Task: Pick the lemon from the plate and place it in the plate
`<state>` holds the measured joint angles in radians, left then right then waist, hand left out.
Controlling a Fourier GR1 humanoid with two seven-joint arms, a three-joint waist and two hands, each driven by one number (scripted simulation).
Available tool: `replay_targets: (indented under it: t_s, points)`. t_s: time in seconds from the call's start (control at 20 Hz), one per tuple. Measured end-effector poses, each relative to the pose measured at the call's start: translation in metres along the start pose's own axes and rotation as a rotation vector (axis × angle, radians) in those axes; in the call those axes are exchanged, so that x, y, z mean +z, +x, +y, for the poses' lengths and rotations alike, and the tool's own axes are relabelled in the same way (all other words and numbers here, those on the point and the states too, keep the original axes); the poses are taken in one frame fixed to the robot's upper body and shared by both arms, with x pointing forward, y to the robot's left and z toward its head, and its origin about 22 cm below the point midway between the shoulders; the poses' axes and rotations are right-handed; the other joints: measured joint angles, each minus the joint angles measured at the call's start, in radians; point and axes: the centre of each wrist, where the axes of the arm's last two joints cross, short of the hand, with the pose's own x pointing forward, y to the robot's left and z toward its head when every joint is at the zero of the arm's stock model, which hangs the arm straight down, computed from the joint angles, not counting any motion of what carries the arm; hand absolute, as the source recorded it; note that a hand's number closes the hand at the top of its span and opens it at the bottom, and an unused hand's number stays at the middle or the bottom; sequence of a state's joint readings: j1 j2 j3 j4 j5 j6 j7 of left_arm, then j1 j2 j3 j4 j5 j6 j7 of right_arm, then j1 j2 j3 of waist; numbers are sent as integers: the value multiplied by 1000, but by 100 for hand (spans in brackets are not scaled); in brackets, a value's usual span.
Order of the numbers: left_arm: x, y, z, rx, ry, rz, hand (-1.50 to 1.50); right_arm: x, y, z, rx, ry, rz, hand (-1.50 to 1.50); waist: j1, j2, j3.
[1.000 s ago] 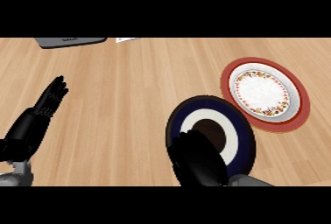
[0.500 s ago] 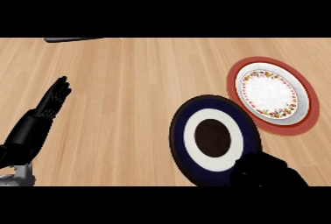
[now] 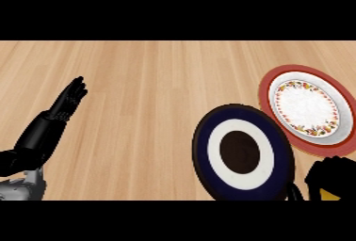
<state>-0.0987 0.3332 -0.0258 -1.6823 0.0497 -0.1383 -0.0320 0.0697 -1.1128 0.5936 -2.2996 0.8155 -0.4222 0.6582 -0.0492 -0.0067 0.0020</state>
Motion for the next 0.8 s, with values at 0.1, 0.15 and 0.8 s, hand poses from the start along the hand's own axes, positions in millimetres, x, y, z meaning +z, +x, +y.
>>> replay_targets:
  t_s: [0.1,0.15,0.8]
  points:
    - [1,-4,-1,-1,-8,-2,0,-1,-10,-2,-34,-16,21,150,12,2,0]
    - [-2,-3,-1,2,-11,-5,0,-3,-16,-3,-52,-23,33,150,16,3,0]
    - [-21,12,-10,-1,-55,-27,0,-61,-122,19,-76,-85,148,150,59,10,-1]
